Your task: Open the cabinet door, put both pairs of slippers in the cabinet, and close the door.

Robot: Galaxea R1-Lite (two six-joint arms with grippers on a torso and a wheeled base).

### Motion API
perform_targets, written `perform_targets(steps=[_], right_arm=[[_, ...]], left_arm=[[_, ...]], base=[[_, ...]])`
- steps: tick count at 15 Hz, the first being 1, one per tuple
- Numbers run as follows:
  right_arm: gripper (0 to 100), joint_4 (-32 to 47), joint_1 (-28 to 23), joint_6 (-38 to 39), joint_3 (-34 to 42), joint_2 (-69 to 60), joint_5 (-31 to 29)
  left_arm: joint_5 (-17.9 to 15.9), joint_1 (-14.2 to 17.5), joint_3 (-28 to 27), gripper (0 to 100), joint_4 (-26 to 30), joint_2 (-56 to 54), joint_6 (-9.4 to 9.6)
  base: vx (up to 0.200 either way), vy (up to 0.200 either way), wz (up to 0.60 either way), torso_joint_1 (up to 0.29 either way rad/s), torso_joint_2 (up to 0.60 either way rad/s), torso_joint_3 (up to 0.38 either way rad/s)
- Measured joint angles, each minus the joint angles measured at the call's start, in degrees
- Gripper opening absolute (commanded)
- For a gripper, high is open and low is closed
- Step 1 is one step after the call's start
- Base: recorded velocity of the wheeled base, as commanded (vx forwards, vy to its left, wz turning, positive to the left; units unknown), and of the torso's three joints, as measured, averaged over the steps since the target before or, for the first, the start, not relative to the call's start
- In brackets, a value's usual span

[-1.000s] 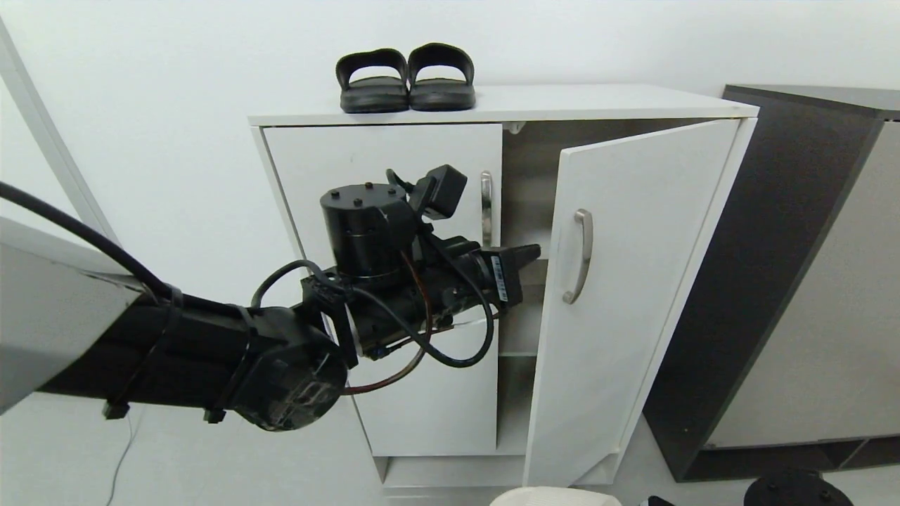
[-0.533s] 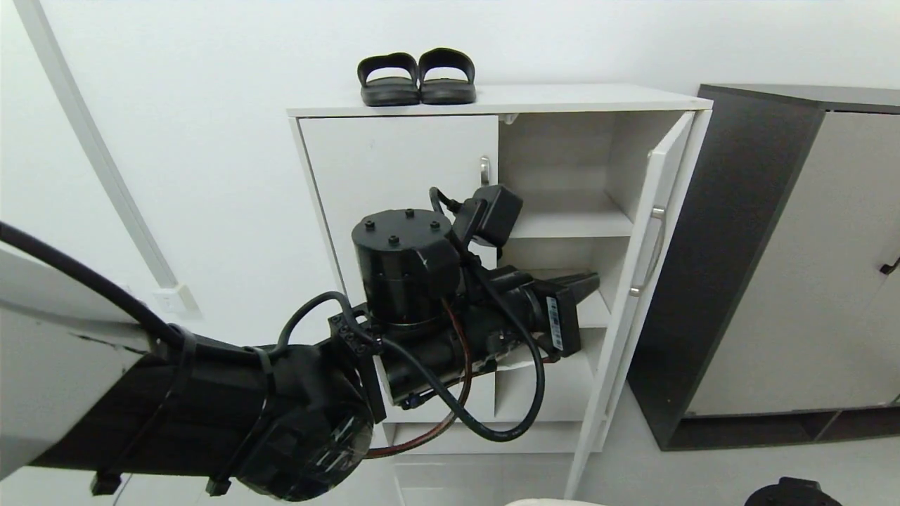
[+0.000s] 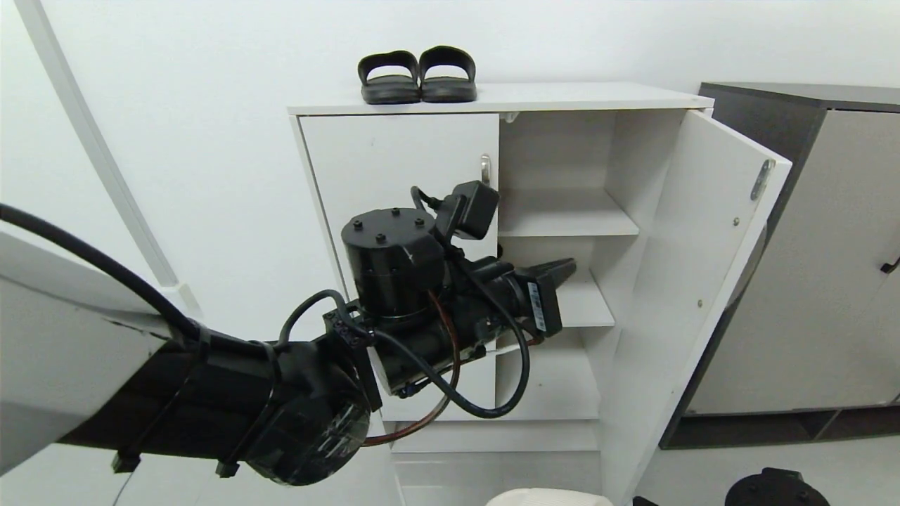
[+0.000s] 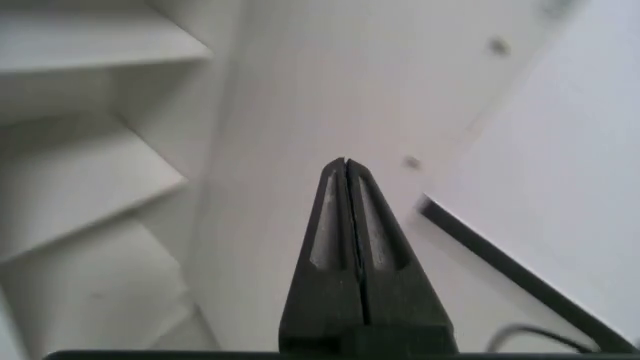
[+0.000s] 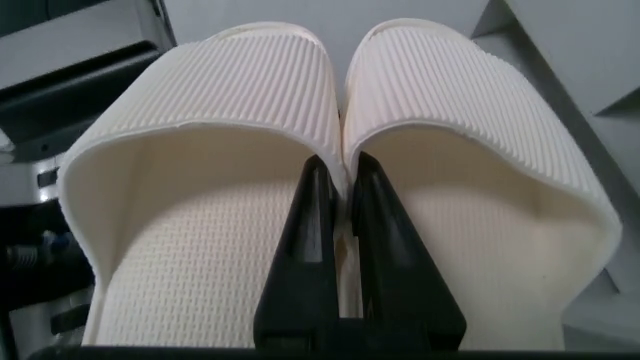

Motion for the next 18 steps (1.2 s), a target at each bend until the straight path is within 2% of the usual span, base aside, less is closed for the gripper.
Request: perform_targets(steps=[2, 3, 6, 8, 10, 12, 14, 17, 18], right_arm=[[0, 0.0, -1.1, 3.4, -3.9, 1.6, -9.3], [0, 0.0, -1.5, 6.6, -6.8, 3.0, -16.5], [0, 0.0, -2.0, 11.6, -17.1, 8.2, -33.2], [0, 0.1, -2.8, 12.4, -23.5, 11.5, -40.8], [0, 0.2, -3.9, 12.6, -26.6, 13.6, -43.8], [0, 0.1, -4.4, 12.6, -27.6, 14.6, -44.1], [0, 0.1, -4.6, 12.6, -27.7, 15.3, -44.1], [0, 0.1, -4.6, 12.6, -27.6, 15.8, -44.1], [0, 0.0, -4.6, 12.6, -27.5, 15.9, -44.1]], left_arm=[[4.8, 2.7, 2.1, 0, -2.0, -1.2, 0.66], [7.3, 4.6, 3.8, 0, -2.4, -3.0, 1.80], [16.3, 9.6, 11.3, 0, -0.5, -11.8, 8.27], [22.9, 11.5, 18.1, 0, 4.5, -21.4, 10.95], [26.9, 14.7, 23.9, 0, 12.0, -32.3, 12.34], [29.5, 20.2, 28.9, 0, 22.8, -45.9, 13.19], [31.4, 27.2, 32.9, 0, 35.6, -61.1, 13.76], [31.8, 37.2, 38.3, 0, 50.6, -81.9, 15.02], [30.9, 39.2, 40.9, 0, 53.7, -87.4, 15.57]], base=[[0.000, 0.000, 0.00, 0.000, 0.00, 0.000], [0.000, 0.000, 0.00, 0.000, 0.00, 0.000], [0.000, 0.000, 0.00, 0.000, 0.00, 0.000], [0.000, 0.000, 0.00, 0.000, 0.00, 0.000], [0.000, 0.000, 0.00, 0.000, 0.00, 0.000], [0.000, 0.000, 0.00, 0.000, 0.00, 0.000], [0.000, 0.000, 0.00, 0.000, 0.00, 0.000], [0.000, 0.000, 0.00, 0.000, 0.00, 0.000], [0.000, 0.000, 0.00, 0.000, 0.00, 0.000]])
